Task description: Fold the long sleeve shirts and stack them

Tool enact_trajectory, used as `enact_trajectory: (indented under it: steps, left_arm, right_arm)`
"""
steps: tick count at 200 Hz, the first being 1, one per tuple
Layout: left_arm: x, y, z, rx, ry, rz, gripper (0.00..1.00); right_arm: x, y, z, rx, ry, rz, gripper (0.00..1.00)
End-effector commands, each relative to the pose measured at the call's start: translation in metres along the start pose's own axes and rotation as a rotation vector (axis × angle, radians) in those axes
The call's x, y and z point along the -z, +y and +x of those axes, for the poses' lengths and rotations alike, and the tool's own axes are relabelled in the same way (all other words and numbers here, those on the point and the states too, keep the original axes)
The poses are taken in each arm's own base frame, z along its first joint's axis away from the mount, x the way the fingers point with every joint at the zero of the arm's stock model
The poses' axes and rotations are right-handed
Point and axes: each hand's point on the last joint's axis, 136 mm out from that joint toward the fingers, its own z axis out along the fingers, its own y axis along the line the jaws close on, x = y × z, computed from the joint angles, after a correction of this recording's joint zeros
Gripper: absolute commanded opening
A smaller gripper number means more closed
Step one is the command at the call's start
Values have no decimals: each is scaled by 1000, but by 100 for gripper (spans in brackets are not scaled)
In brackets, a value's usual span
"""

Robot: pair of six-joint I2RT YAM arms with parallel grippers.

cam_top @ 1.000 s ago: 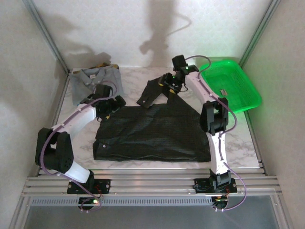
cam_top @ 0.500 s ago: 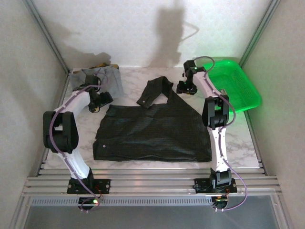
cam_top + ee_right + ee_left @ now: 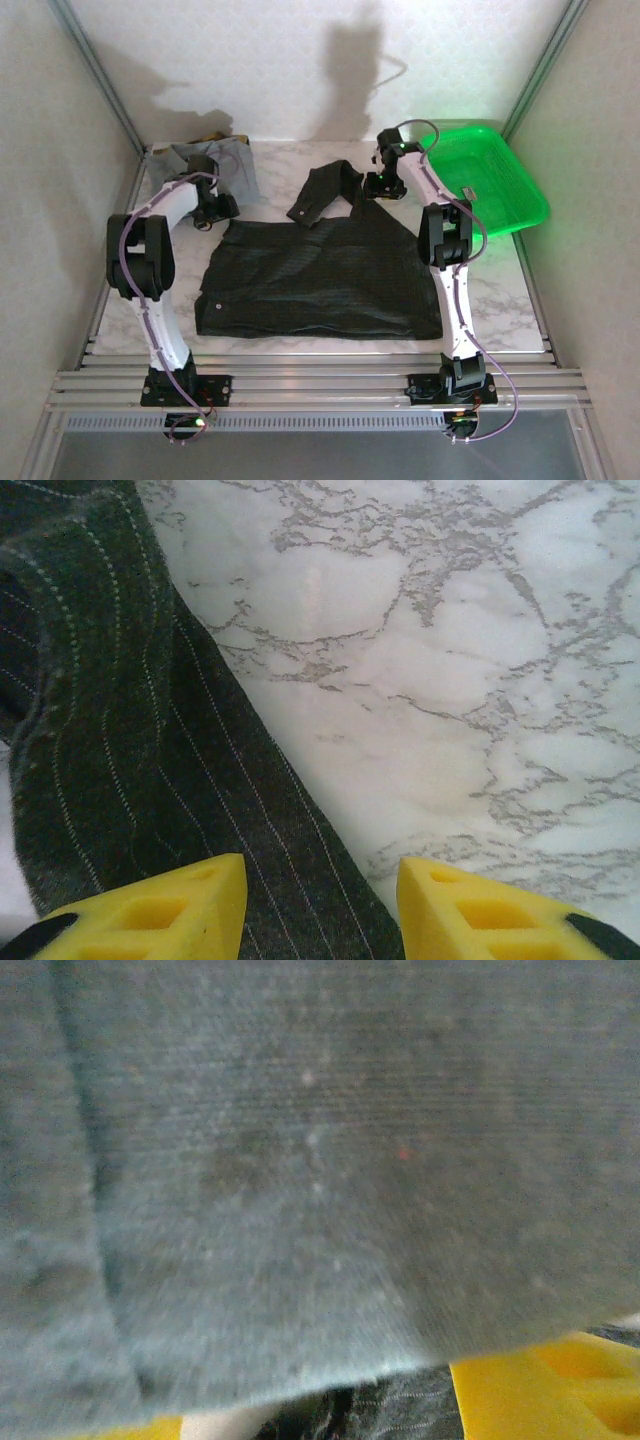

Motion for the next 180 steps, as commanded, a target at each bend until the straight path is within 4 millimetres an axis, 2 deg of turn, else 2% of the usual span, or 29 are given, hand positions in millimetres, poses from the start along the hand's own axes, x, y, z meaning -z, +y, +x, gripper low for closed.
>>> enact_trajectory:
  steps: [1, 95, 150, 180]
  left_arm:
    - [-5, 4, -3, -47, 18, -28, 63]
    - [-40, -19, 12, -126, 76, 24, 49]
    - [-42, -20, 5, -145, 66, 9, 31]
    - [-40, -26, 2, -153, 68, 34, 16]
  right_arm:
    - [-15, 0, 4, 9, 22, 9, 42]
    - [-21, -3, 6, 5, 32, 32, 37]
    - [-25, 4, 6, 2, 28, 26, 33]
    - [-26, 8, 2, -8, 17, 20, 29]
